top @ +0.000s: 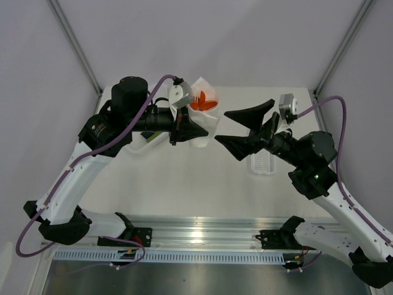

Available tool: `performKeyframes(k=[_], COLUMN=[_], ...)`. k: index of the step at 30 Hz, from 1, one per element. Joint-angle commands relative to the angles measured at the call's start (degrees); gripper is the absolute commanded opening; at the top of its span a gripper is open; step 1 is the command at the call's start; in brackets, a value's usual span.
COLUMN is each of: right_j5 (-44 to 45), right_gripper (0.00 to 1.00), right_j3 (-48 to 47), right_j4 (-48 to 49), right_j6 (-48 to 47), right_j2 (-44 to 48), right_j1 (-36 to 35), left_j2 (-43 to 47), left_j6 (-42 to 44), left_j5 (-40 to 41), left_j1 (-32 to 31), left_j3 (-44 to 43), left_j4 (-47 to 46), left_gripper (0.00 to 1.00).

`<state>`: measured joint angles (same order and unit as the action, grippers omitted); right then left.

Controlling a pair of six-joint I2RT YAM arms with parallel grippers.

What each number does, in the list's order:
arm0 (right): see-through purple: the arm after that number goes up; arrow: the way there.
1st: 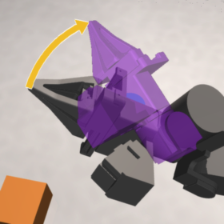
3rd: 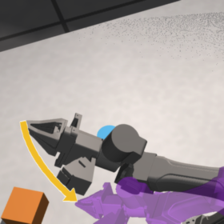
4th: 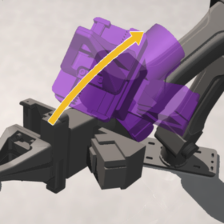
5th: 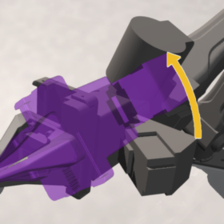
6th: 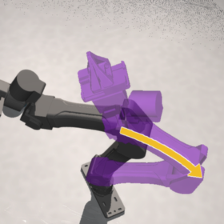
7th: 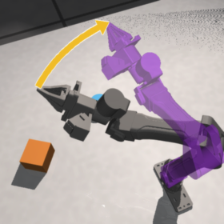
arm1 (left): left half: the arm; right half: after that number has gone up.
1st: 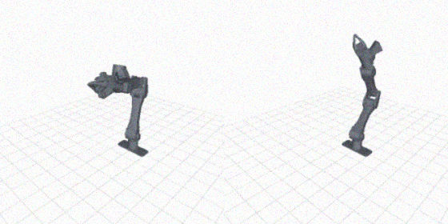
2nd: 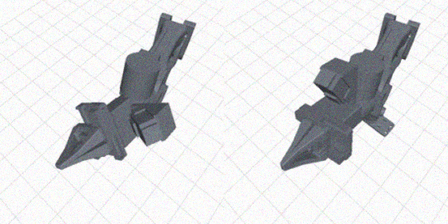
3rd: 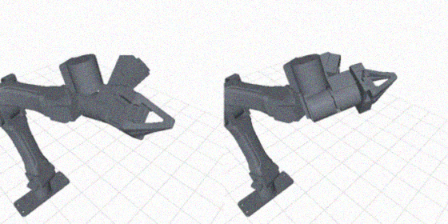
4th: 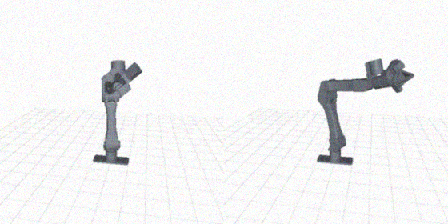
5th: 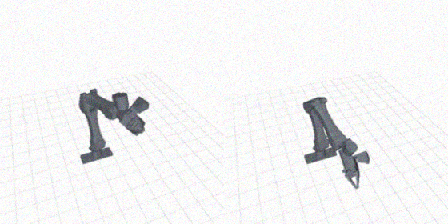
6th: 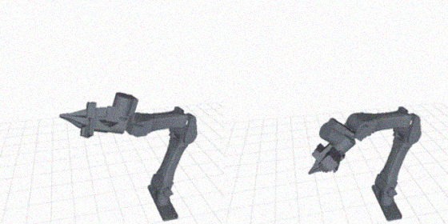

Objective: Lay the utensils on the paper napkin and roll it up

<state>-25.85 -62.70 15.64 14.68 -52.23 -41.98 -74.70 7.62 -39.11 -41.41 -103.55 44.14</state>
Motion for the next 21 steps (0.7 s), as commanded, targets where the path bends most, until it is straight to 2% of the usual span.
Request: performKeyframes(k=[1, 13, 15, 16, 18, 19, 20, 21], right_j5=[-0.61, -6.58, -6.85, -7.28, -7.55, -7.47, -7.29, -7.20], right_gripper=[0.83, 0.82, 0.79, 0.77, 0.61, 0.51, 0.45, 0.45], right_j3=[-2.61, -4.71, -4.98, -5.24, -5.24, -4.98, -4.72, -4.45], right_j4=[-4.21, -2.72, -2.54, -2.54, -2.89, -3.24, -3.42, -3.68], right_j6=[-4.13, -4.48, -4.57, -4.66, -5.09, -5.18, -5.27, -5.79], right_j2=[1.60, -4.11, -4.90, -5.08, -4.82, -4.47, -3.77, -3.32], right_j1=[0.23, 0.23, 0.23, 0.23, 0.32, 0.32, 0.40, 0.49], left_j2=[1.40, 1.92, 1.92, 1.92, 2.27, 2.36, 2.54, 2.62], left_j6=[1.35, 3.10, 3.54, 3.54, 4.07, 4.25, 4.42, 4.86], left_j5=[0.09, -3.77, -4.92, -5.01, -5.10, -5.10, -5.10, -5.10], left_j1=[-0.25, -0.25, -0.25, -0.25, -0.25, -0.25, -0.25, -0.25], left_j3=[0.01, 0.36, 0.36, 0.54, 0.80, 0.98, 1.07, 1.33], left_j4=[-0.55, 1.12, 1.47, 1.56, 1.74, 1.91, 1.91, 2.00], left_gripper=[0.01, 0.01, 0.01, 0.01, 0.01, 0.01, 0.01, 0.01])
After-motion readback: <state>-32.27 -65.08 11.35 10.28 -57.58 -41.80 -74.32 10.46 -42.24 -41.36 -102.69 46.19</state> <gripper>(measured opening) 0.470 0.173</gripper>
